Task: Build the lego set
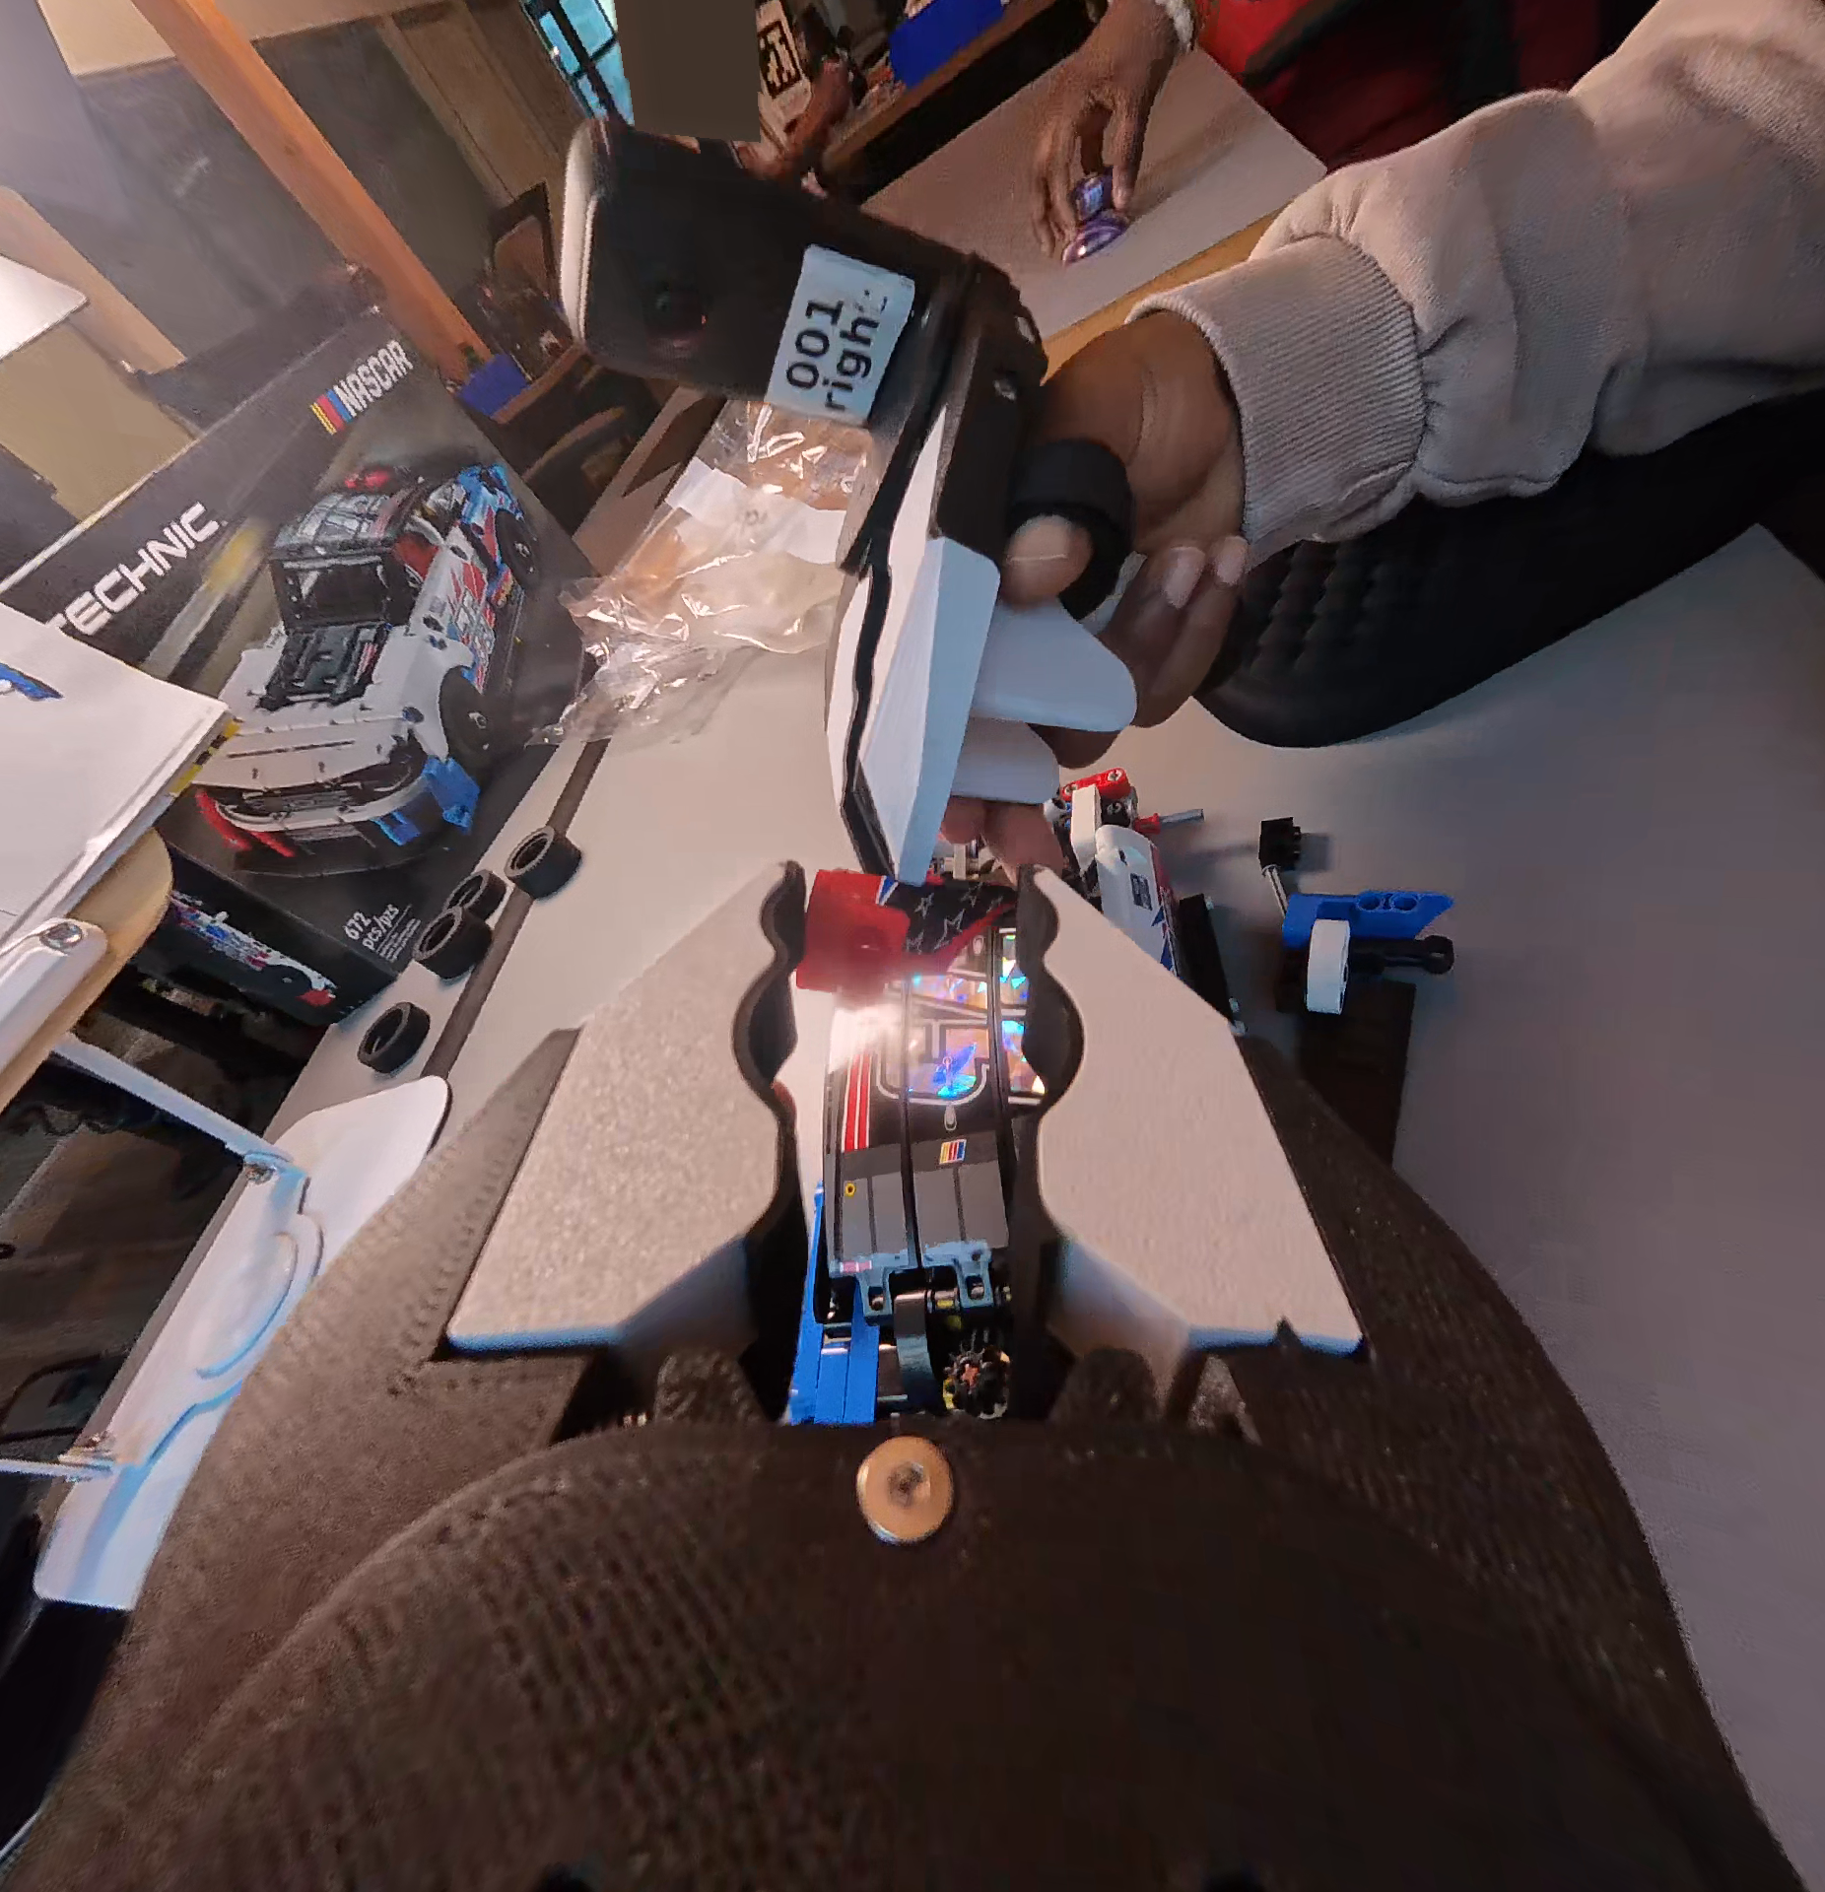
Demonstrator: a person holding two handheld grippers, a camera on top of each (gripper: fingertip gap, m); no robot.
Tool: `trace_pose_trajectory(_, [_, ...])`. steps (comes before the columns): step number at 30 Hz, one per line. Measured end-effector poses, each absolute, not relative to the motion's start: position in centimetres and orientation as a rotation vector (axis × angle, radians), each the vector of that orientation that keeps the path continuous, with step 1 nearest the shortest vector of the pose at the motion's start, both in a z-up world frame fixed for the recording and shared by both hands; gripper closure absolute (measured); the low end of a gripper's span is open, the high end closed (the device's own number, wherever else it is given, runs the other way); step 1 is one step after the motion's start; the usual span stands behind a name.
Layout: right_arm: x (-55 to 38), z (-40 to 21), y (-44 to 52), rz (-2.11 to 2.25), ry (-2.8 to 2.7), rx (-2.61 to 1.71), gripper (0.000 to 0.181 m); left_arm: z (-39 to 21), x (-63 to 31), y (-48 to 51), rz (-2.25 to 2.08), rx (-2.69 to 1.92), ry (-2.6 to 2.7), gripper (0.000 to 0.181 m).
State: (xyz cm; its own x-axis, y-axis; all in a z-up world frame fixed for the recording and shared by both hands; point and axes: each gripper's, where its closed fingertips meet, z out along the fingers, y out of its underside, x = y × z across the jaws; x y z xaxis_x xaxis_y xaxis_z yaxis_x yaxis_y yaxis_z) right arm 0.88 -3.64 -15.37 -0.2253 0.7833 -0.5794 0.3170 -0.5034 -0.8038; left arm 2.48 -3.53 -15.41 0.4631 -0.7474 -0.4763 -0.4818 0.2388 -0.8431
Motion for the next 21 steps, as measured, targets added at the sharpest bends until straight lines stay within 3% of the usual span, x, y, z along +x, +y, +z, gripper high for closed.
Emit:
trace_pose_trajectory(7, [1.1,-14.2,-4.7,2.029,-1.255,-1.648,0.169,-13.9,3.1,-4.7,-0.3,-1.283,1.175,0.142])
trace_pose_trajectory(15, [1.8,-12.5,-6.0,2.223,-1.231,-1.494,0.181,-12.7,3.5,-5.9,-0.437,-1.219,1.129,0.142])
trace_pose_trajectory(17, [1.8,-12.1,-5.6,2.197,-1.204,-1.446,0.181,-12.2,3.2,-5.8,-0.581,-1.263,1.045,0.142])
trace_pose_trajectory(19, [2.0,-11.4,-5.0,2.113,-1.185,-1.369,0.181,-11.6,2.5,-5.3,-0.839,-1.359,0.904,0.122])
trace_pose_trajectory(21, [2.0,-11.0,-4.8,1.958,-1.212,-1.29,0.181,-11.5,1.9,-4.8,-1.102,-1.465,0.762,0.122])
